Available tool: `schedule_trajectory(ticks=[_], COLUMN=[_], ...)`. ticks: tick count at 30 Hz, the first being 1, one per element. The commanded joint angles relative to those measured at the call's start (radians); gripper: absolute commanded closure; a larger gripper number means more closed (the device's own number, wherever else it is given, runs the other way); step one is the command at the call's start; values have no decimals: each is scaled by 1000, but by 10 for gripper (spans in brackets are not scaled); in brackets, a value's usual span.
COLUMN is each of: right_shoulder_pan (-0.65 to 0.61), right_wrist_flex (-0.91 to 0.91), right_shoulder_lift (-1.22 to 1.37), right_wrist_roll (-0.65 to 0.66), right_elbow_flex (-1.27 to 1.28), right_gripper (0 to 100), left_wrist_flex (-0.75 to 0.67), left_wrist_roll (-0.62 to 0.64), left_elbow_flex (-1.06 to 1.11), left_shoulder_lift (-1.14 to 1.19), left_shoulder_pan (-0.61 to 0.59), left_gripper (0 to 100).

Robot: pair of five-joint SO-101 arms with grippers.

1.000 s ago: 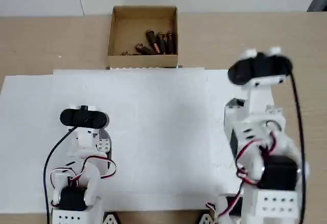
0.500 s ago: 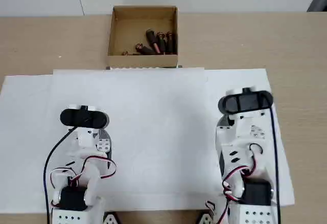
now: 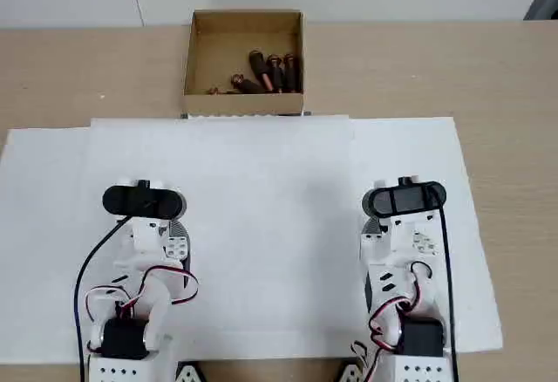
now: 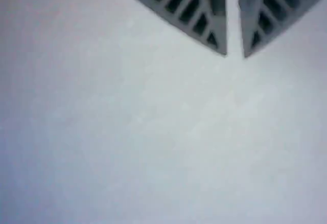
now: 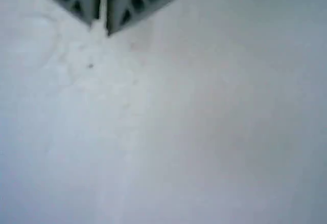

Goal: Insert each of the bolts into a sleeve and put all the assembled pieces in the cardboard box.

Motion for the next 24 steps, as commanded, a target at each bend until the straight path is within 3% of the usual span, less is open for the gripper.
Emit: schedule_trajectory(ticks=[1,24], right_shoulder_pan=[10,7], right_wrist_flex=[-24,-33], right_shoulder_lift=[-15,-15], right_wrist_roll=[-8,-5], right_elbow_flex=[11,61], right_gripper=[997,995], left_wrist_flex=[-25,-25], left_wrist_roll=[-6,-6], left_elbow_flex=[-4,-4], left_shoulder_lift=[-11,-11], left_shoulder_pan=[-8,-8], left_gripper=[993,993])
